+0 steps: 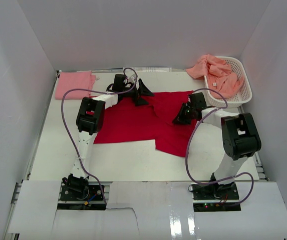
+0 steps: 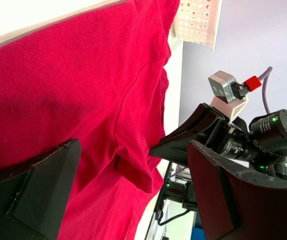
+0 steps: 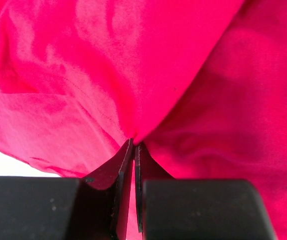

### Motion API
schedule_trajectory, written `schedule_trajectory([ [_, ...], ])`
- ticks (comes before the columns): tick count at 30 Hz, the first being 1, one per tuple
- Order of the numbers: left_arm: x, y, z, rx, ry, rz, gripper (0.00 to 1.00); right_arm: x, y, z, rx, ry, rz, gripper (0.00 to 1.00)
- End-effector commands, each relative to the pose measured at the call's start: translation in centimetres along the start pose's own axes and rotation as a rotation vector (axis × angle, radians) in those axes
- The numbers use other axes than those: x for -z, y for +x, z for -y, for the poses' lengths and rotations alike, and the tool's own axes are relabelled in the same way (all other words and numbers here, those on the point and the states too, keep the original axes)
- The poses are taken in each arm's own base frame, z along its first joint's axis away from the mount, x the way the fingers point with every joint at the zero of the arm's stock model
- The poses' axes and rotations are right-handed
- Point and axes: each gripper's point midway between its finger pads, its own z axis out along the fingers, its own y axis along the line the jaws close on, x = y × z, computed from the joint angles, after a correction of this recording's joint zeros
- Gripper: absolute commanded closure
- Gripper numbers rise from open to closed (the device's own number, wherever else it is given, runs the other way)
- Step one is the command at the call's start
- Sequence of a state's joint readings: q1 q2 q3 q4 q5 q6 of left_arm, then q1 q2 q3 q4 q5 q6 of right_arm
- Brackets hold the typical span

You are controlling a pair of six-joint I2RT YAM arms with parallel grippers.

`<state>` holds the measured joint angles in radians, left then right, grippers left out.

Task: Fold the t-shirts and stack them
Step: Fold the flattened tshirt in 1/3 of the way

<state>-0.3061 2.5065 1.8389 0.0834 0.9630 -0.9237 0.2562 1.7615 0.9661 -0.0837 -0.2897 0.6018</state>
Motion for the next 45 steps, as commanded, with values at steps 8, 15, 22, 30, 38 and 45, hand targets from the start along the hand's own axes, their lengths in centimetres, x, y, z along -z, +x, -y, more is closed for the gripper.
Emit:
schedule_trajectory([
  [8,1.5,-1.0,3.6,-0.067,0.04,0.026,0.02,3.3,-1.8,-1.5,-0.074,-0.081,-0.021,0.92],
  [15,1.5,-1.0,3.7,-0.07,0.042,0.025,0.02,3.4,-0.4,-0.4,-0.135,-0.097,-0.11,0.92],
  [22,1.4,-0.9,3.6,-0.069,0.041,0.023,0.02,3.8,-0.1,-0.2,-0.16,-0.117,-0.131,0.92],
  [30,1.5,-1.0,3.6,-0.067,0.042,0.025,0.02,2.8,1.7,2.0,-0.146,-0.033,-0.2,0.81],
  [38,1.4,-1.0,3.6,-0.067,0.041,0.025,0.02,5.5,-1.9,4.0,0.017,0.218,-0.06,0.56],
  [45,1.3,-1.1,3.6,-0.071,0.039,0.025,0.02,8.6,-9.0,0.7,0.176,0.193,0.209,0.55],
])
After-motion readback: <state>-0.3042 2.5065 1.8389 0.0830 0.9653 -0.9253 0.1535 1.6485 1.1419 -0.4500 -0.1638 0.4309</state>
